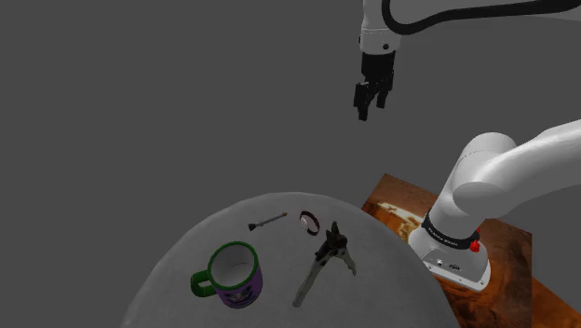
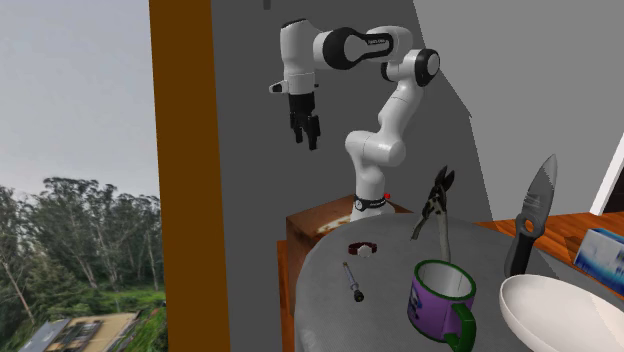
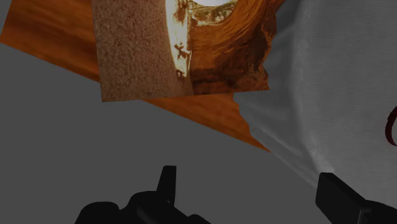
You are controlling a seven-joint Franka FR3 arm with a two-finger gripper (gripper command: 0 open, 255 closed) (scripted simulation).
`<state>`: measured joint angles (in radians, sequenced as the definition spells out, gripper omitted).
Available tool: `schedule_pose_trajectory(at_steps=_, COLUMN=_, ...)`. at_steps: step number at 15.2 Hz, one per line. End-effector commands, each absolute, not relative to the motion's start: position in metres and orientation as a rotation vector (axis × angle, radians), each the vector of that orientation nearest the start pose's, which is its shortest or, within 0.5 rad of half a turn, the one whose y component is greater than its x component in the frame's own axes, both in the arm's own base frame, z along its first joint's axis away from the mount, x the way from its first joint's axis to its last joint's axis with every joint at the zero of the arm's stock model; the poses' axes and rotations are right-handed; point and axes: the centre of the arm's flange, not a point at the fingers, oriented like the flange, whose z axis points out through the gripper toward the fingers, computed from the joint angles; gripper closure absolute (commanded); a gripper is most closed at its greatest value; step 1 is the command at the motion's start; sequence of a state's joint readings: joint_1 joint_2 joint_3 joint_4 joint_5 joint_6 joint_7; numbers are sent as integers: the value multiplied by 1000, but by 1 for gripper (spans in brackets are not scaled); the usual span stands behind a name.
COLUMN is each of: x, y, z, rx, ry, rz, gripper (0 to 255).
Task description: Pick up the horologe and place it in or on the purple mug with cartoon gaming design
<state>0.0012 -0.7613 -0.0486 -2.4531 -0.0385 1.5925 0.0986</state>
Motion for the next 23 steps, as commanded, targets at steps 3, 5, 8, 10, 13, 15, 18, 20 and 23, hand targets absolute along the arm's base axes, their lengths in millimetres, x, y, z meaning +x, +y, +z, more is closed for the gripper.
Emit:
schedule_pose_trajectory(at_steps=3, x=306, y=2, z=527, rx=-3139, ry=202, rz=147, gripper=0)
schedule_pose_trajectory(at_steps=5, x=303, y=25, z=514, rx=-3139, ry=203, rz=136, gripper=0)
schedule_pose_trajectory(at_steps=8, x=299, y=60, z=496, rx=-3139, ry=205, rz=121, gripper=0)
schedule_pose_trajectory(at_steps=10, x=296, y=83, z=484, rx=-3139, ry=206, rz=111, gripper=0)
schedule_pose_trajectory(at_steps=13, x=292, y=118, z=466, rx=-3139, ry=207, rz=95, gripper=0)
schedule_pose_trajectory(at_steps=15, x=290, y=142, z=453, rx=-3138, ry=208, rz=85, gripper=0)
schedule_pose_trajectory(at_steps=18, x=286, y=177, z=435, rx=-3138, ry=209, rz=70, gripper=0)
schedule_pose_trajectory(at_steps=20, x=284, y=200, z=423, rx=-3137, ry=210, rz=60, gripper=0)
schedule_pose_trajectory(at_steps=23, x=281, y=235, z=404, rx=-3137, ry=212, rz=44, gripper=0)
